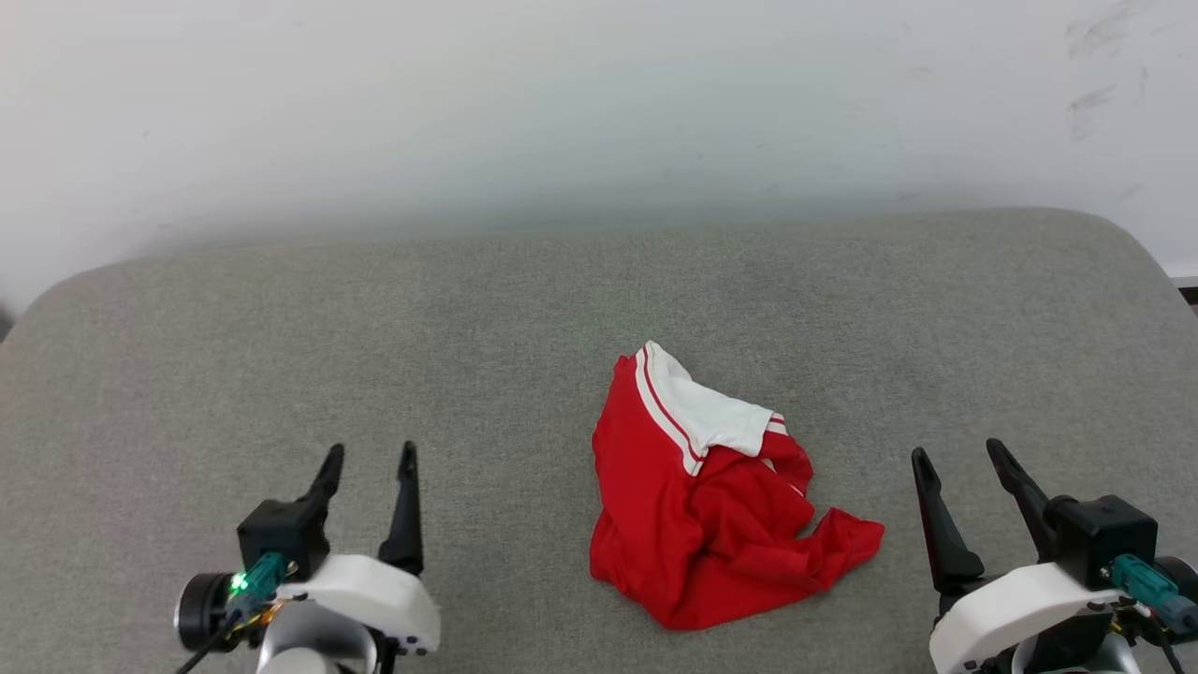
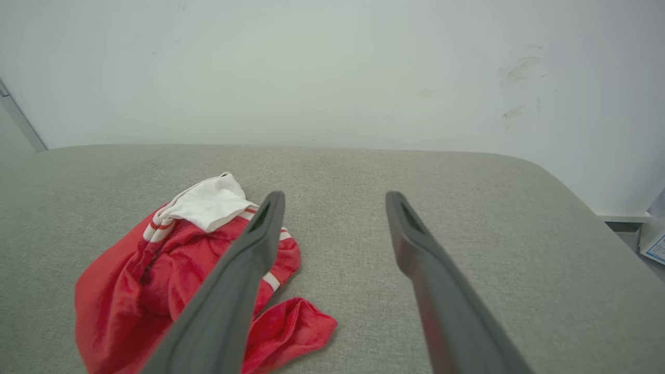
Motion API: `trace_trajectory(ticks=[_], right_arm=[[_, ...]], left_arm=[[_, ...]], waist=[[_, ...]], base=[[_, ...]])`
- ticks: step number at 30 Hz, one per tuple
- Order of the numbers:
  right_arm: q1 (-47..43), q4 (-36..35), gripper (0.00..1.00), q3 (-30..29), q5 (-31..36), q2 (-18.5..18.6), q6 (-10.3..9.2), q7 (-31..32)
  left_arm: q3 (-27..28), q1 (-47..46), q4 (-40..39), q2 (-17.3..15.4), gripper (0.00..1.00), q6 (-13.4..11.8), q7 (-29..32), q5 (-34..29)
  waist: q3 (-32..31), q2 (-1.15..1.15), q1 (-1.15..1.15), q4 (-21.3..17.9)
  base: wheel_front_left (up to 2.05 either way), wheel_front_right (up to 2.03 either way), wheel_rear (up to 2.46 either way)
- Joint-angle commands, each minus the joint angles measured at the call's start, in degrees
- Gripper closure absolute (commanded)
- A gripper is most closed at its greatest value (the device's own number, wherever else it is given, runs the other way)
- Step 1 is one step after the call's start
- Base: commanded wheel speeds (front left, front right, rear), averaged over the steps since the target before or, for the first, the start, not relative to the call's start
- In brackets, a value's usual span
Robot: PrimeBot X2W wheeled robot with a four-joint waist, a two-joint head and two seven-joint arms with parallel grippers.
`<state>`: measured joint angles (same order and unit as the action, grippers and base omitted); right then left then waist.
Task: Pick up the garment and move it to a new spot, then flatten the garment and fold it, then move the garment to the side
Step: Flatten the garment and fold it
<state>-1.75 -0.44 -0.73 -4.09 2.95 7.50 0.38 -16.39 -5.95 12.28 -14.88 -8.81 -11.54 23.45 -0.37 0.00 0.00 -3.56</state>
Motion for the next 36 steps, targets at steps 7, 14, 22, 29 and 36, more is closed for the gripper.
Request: trace_trajectory(ticks=[7,14,22,29,36], right_arm=[[0.28,-0.93,0.00,-0.30,0.19,-0.10,-0.02,0.19],[1.68,-0.61,0.00,0.22,0.46,-0.09,-0.02,0.05],[2.47,0.35,0.00,0.90,-0.47,-0.10,-0.02,-0.57],[2.73,1.21,0.00,1.29,-1.14,-0.10,-0.02,-1.18],[2.64,2.01,0.00,0.87,-1.87,-0.10,-0.02,-1.96]], left_arm=[[-4.50,-8.89,-1.82,1.70,0.00,4.07,6.30,0.24],[-12.32,-19.03,1.01,5.71,0.00,9.87,16.03,0.31],[-18.05,-23.90,9.66,8.79,0.00,14.12,28.44,4.15],[-19.56,-25.69,15.40,8.56,0.00,14.46,35.84,5.90],[-18.02,-26.82,15.55,8.18,1.00,13.08,32.52,5.79]], waist=[[1.96,0.00,0.00,0.45],[3.64,0.00,0.00,-0.82],[5.00,0.00,0.00,-4.41],[6.25,0.00,0.00,-6.39],[6.69,0.00,0.00,-6.52]], base=[[0.00,0.00,0.00],[0.00,0.00,0.00],[0.00,0.00,0.00],[0.00,0.00,0.00],[0.00,0.00,0.00]])
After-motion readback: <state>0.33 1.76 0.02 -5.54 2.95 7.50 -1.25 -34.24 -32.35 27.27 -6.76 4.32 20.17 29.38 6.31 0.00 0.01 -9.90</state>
